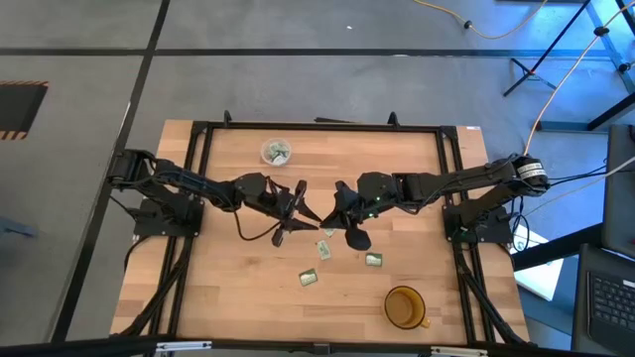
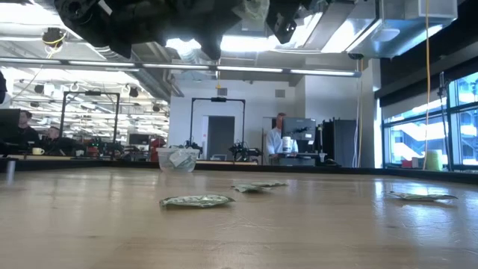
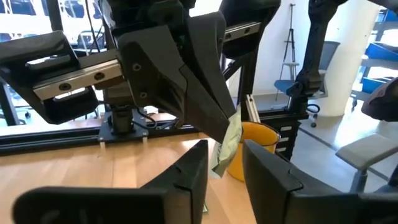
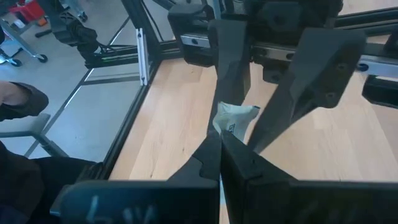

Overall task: Pick and place Stevia / Truvia into bins
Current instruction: Put the stevia packet into the transparent container

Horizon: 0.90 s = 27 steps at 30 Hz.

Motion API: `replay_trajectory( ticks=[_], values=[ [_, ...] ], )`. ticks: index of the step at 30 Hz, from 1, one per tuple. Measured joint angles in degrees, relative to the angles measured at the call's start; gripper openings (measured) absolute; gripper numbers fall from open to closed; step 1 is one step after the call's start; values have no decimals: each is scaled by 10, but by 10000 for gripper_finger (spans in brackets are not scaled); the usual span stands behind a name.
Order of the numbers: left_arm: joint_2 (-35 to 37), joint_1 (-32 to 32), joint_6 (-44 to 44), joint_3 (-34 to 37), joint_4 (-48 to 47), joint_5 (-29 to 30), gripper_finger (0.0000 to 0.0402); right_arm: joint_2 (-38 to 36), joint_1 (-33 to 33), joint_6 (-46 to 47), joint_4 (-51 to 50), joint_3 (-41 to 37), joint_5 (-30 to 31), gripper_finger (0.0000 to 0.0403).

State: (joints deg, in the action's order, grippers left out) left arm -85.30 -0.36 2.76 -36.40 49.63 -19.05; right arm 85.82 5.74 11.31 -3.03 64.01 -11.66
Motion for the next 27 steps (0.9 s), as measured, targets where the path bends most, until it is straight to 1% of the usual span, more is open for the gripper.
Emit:
replay_trajectory(
  ticks=[10,13,16,20,22,25,27],
  values=[
    [0,0,15,0,0,-3,14,0,0,2,-1,0,0,2],
    [0,0,15,0,0,-4,7,0,0,2,-1,0,1,11],
    [0,0,16,0,-2,0,9,-1,0,1,-9,0,1,33],
    [1,4,36,0,-1,0,6,-21,-4,-5,-65,0,1,83],
    [9,13,55,0,-19,-2,5,-37,-8,-2,-91,0,1,109],
    [41,39,71,0,-89,7,7,-67,-14,-25,-143,0,12,137],
    [72,60,71,0,-162,35,6,-77,-14,-25,-188,1,49,148]
  ],
)
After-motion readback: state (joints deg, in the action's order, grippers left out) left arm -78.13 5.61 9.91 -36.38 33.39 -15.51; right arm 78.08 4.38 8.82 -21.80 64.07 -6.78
